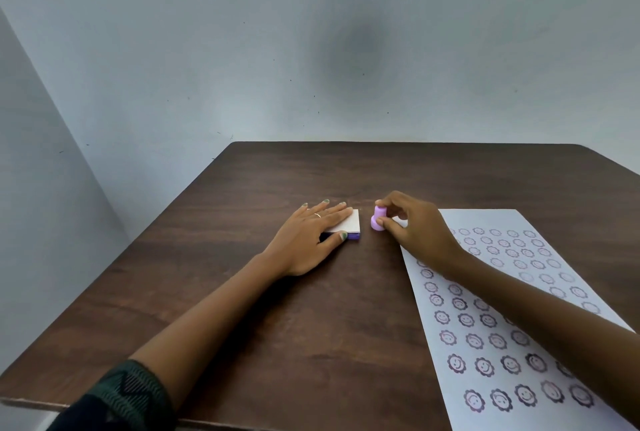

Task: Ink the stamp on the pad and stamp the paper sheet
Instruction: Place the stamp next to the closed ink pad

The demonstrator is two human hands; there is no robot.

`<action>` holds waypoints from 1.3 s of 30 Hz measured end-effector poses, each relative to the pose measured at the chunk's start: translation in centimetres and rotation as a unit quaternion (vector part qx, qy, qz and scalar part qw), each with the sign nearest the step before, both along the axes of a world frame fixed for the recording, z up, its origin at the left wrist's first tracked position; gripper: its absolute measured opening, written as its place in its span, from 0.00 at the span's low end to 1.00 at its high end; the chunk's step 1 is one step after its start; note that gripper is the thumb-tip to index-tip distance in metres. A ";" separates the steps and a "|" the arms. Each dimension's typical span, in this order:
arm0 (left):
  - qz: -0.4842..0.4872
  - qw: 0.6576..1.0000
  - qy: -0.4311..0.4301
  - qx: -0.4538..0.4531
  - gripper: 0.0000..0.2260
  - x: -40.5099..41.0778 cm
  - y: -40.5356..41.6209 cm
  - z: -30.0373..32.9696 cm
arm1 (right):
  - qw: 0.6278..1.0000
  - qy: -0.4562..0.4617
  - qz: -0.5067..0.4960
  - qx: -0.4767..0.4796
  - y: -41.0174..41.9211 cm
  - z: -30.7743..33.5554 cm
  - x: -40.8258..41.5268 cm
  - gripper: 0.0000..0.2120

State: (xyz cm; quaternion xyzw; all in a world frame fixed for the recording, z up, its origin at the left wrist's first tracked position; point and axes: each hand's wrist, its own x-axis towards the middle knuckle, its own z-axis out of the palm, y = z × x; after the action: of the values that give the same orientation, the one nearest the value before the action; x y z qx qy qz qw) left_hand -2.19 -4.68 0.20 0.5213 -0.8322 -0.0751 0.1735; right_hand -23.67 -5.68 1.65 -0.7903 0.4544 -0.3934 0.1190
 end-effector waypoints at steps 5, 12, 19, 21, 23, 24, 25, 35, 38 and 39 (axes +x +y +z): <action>0.001 1.000 0.005 -0.006 0.22 -0.7 -0.9 0.0 | 1.000 -0.005 -0.001 0.003 -1.0 -0.1 0.4 0.04; -0.001 1.000 -0.007 -0.009 0.22 -0.8 -1.4 0.0 | 1.000 0.005 -0.003 0.000 -1.4 -0.2 0.4 0.06; 0.003 1.000 -0.001 -0.018 0.22 -1.3 -1.7 -0.1 | 0.999 0.038 -0.016 0.013 -1.4 0.2 0.5 0.08; 0.002 1.000 -0.001 -0.020 0.22 -1.2 -1.6 -0.1 | 0.999 0.039 -0.016 0.013 -1.3 0.3 0.5 0.08; 0.002 1.000 -0.002 -0.022 0.22 -1.2 -1.5 -0.1 | 0.999 0.043 -0.018 0.014 -1.2 0.3 0.5 0.08; 0.002 1.000 -0.005 -0.023 0.22 -1.2 -1.5 -0.1 | 0.999 0.044 -0.018 0.015 -1.2 0.3 0.5 0.08; 0.003 1.000 -0.010 -0.024 0.23 -1.2 -1.5 -0.1 | 0.999 0.046 -0.019 0.018 -1.2 0.4 0.5 0.08; 0.021 0.998 -0.014 -0.050 0.27 -1.3 -0.9 0.1 | 0.996 0.066 -0.045 0.041 -0.6 0.3 0.6 0.17; 0.032 0.998 -0.008 -0.055 0.27 -1.4 -0.8 -0.1 | 0.991 0.121 -0.052 0.013 -0.1 -0.1 0.3 0.21; 0.036 0.998 -0.006 -0.055 0.27 -1.4 -0.8 -0.1 | 0.989 0.141 -0.049 0.009 0.0 -0.4 0.2 0.23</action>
State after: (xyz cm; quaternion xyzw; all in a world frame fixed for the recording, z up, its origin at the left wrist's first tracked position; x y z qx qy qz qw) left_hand -3.57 -5.47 0.06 0.5410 -0.8169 -0.0199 0.1992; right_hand -23.45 -5.65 1.26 -0.8136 0.5083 -0.2794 0.0410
